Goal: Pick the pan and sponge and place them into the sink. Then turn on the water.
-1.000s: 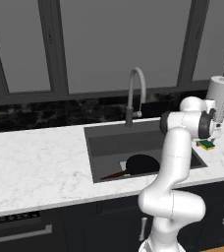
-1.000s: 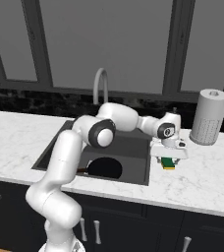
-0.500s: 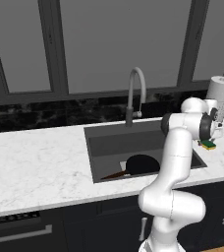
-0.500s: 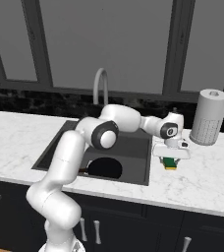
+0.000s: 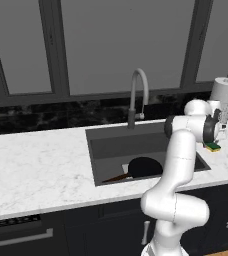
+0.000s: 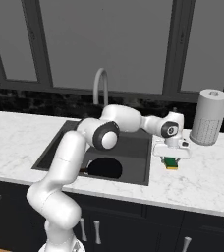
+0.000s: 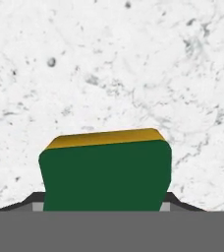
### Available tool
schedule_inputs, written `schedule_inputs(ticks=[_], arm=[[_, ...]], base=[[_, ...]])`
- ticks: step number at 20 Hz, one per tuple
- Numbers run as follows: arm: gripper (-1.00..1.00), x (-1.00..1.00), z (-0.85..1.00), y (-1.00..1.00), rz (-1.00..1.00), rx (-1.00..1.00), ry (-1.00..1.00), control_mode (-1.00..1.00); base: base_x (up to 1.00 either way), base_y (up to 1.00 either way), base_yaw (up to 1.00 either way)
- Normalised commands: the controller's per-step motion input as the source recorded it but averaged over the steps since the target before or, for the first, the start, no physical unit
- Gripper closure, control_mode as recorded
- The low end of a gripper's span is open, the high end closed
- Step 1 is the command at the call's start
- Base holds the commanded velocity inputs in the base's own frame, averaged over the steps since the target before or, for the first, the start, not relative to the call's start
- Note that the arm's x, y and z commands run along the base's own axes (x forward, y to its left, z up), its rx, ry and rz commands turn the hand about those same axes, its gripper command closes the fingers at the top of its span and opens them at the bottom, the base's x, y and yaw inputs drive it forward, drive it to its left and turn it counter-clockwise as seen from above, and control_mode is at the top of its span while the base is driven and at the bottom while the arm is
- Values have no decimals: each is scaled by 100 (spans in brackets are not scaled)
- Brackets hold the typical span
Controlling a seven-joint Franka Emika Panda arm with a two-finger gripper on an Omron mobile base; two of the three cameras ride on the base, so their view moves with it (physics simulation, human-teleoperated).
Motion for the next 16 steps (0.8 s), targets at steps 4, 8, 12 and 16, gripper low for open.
schedule_inputs(ticks=[4,8,12,16], arm=[[100,-2,4,29,10,2,-10,-100],[100,-10,28,55,14,2,-11,-100],[100,-2,40,80,15,0,-1,-100],[100,-8,24,92,16,0,0,-100]], base=[[0,0,0],[0,0,0],[0,0,0],[0,0,0]])
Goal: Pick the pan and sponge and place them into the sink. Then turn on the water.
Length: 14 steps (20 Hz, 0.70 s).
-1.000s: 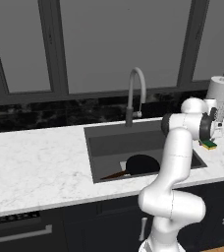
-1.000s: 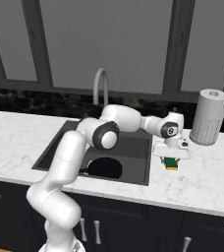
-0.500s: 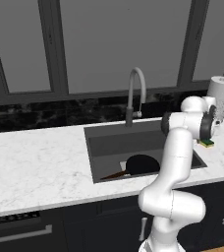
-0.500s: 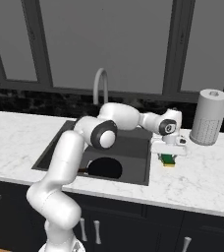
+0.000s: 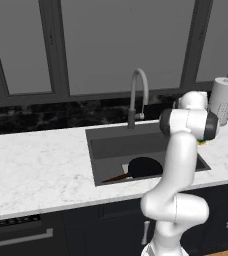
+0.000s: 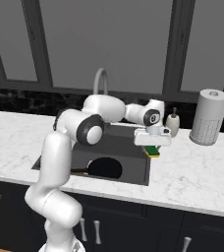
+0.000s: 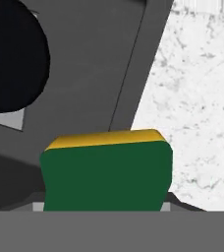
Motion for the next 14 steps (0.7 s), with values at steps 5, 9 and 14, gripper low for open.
schedule_inputs(ticks=[5,9,14], arm=[[100,-25,8,85,16,0,0,-100],[100,-24,0,66,16,0,0,-100],[100,-5,-17,18,7,1,0,-100]], base=[[0,0,0],[0,0,0],[0,0,0]])
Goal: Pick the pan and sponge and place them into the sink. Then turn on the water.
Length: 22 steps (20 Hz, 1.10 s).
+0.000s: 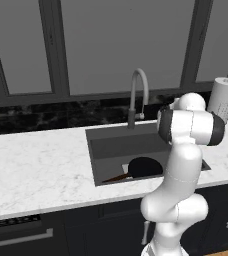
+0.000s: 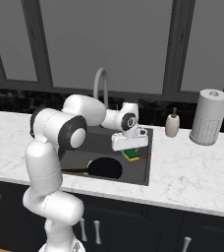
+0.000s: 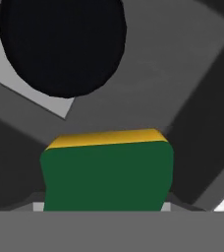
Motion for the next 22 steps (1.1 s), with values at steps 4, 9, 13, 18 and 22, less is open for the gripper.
schedule_inputs(ticks=[4,9,13,18,22], arm=[[100,-3,-43,33,2,0,0,-100],[100,-4,-44,37,1,0,0,-100],[100,13,-56,15,0,0,6,-100],[100,20,-63,1,0,0,0,-100],[100,20,-46,0,0,2,0,-100]], base=[[0,0,0],[0,0,0],[0,0,0],[0,0,0],[0,0,0]])
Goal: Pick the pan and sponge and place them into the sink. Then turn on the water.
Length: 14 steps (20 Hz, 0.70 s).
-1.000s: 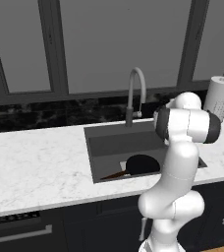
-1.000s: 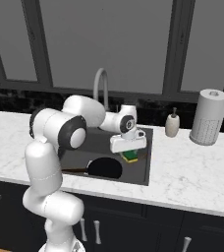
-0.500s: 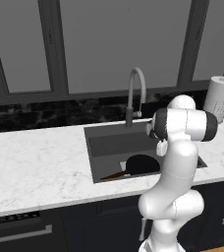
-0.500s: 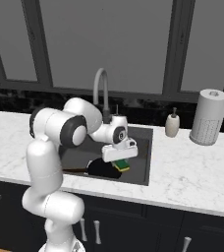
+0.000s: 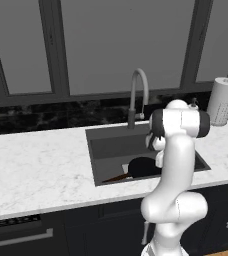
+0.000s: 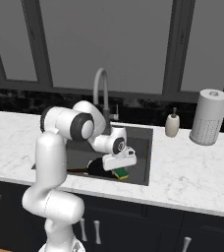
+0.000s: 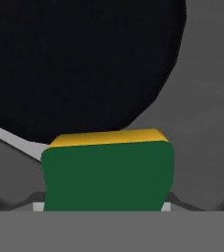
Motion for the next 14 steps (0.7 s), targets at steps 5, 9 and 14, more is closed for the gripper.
schedule_inputs(ticks=[5,9,14], arm=[[100,18,-32,1,0,6,0,-100],[100,18,-29,2,0,7,0,-100],[100,19,-11,7,0,6,-2,-100]], base=[[0,0,0],[0,0,0],[0,0,0]])
